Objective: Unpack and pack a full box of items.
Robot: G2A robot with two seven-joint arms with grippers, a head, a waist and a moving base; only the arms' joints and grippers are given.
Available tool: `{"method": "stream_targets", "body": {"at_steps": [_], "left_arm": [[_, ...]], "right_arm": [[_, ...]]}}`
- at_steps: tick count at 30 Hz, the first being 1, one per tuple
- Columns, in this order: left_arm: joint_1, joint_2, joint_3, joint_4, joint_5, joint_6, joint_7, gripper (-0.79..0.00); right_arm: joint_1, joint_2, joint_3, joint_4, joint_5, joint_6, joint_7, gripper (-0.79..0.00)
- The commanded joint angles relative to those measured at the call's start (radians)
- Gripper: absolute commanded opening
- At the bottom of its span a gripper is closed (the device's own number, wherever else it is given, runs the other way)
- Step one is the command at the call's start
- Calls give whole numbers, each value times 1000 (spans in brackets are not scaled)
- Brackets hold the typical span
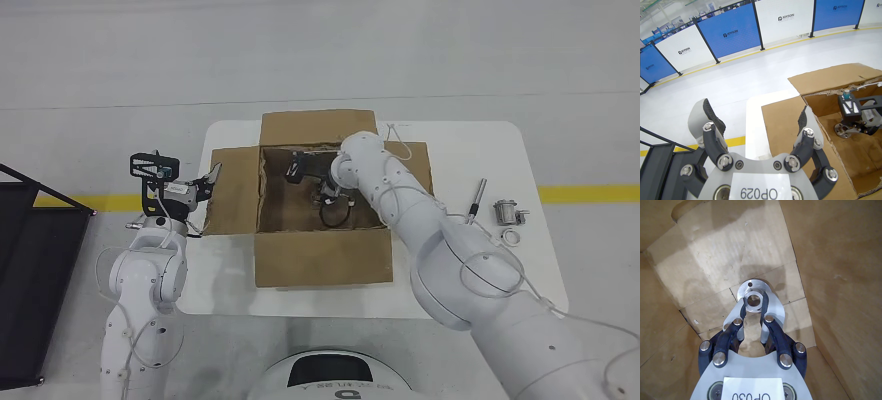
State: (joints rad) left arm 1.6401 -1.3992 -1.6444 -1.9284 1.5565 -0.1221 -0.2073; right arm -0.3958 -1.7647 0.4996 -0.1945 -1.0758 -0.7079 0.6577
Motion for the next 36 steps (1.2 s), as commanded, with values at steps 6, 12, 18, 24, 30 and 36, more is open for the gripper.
{"method": "stream_targets", "body": {"at_steps": [6, 12, 18, 24, 30, 36], "left_arm": [[0, 0, 0, 0, 0, 0, 0, 0], [0, 0, 0, 0, 0, 0, 0, 0], [0, 0, 0, 0, 0, 0, 0, 0], [0, 0, 0, 0, 0, 0, 0, 0], [0, 0, 0, 0, 0, 0, 0, 0], [0, 0, 0, 0, 0, 0, 0, 0]], "right_arm": [[18, 13, 1, 5, -20, -53, -71, -785], [32, 38, 4, 23, -37, -134, -117, -785], [23, 57, 6, -3, -52, -112, -164, -579], [-8, 62, 1, -64, -76, -81, -200, -560], [-19, 61, 1, -73, -87, -48, -221, -551], [-25, 55, 2, -53, -91, -26, -232, -462]]}}
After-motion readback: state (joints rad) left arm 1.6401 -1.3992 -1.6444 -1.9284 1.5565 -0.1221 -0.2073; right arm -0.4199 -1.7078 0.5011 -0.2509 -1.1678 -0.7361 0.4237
